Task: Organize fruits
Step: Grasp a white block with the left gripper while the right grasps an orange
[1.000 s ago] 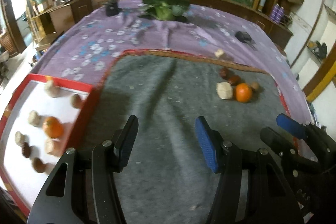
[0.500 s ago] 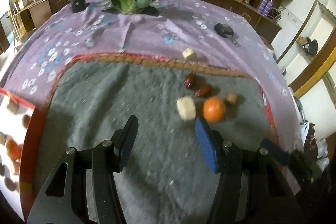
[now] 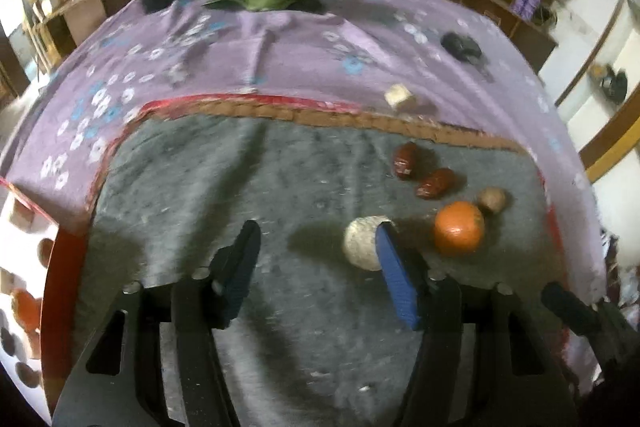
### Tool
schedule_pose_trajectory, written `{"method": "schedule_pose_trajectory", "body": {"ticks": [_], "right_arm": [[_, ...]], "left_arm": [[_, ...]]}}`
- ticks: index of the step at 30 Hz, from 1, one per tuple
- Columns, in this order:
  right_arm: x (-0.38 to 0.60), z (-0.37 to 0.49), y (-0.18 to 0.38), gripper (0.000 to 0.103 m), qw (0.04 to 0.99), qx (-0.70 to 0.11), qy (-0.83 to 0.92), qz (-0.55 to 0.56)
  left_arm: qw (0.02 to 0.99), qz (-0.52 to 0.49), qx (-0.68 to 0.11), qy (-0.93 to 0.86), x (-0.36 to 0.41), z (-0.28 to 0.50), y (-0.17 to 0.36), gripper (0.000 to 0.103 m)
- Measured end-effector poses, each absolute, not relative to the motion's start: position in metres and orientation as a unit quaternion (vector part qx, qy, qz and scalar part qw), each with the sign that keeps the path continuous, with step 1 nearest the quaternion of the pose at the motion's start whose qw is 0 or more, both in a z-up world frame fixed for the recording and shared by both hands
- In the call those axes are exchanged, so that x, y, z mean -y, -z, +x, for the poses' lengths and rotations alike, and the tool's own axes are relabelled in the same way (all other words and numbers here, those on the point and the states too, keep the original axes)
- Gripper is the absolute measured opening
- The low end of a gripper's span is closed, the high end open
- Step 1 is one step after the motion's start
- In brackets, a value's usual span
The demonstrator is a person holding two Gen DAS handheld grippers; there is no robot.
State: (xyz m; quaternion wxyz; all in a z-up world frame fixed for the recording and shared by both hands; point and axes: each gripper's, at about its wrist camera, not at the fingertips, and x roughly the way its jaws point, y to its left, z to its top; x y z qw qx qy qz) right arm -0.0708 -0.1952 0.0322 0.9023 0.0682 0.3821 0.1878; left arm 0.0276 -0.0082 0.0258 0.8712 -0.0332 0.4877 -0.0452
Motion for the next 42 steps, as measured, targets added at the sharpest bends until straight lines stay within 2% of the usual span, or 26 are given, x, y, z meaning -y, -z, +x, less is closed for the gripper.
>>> {"method": "schedule_pose_trajectory", "body": {"ticks": [6,19,21,22,23,24,38,39,41,42], "right_arm": [[0.192,-0.066,-0.029,0.049,0.898,-0.387,-0.196,0.074],[0.192,-0.064,-0.027,0.049,0.897,-0.393,-0.193,0.067],[0.191,-0.062,-0.027,0.049,0.896,-0.394,-0.193,0.064],[0.19,-0.061,-0.027,0.049,0.896,-0.395,-0.193,0.062],[0.189,-0.059,-0.026,0.049,0.896,-0.395,-0.193,0.06],[0.188,-0.057,-0.026,0.049,0.896,-0.397,-0.192,0.056],[0.152,0.006,-0.015,0.049,0.893,-0.414,-0.178,0.016],[0.151,0.009,-0.013,0.048,0.892,-0.415,-0.18,0.018],[0.148,0.013,-0.009,0.035,0.889,-0.422,-0.18,0.014],[0.147,0.011,-0.008,0.034,0.89,-0.42,-0.176,0.01]], "left_arm": [[0.87,-0.035,-0.489,0.054,-0.007,0.015,-0.027,0.06],[0.862,0.022,-0.492,0.121,0.041,0.025,-0.017,0.06],[0.863,0.022,-0.49,0.12,0.041,0.03,-0.013,0.056],[0.865,0.025,-0.487,0.116,0.04,0.03,-0.012,0.044],[0.869,0.033,-0.481,0.112,0.038,0.029,-0.013,0.038],[0.868,0.025,-0.479,0.126,0.036,0.029,-0.014,0.029],[0.882,0.012,-0.46,0.1,0.006,0.001,-0.035,0.028],[0.882,0.012,-0.46,0.097,0.004,0.0,-0.035,0.028],[0.883,0.013,-0.46,0.09,0.0,-0.004,-0.034,0.028],[0.883,0.013,-0.46,0.088,-0.001,-0.004,-0.033,0.028]]}}
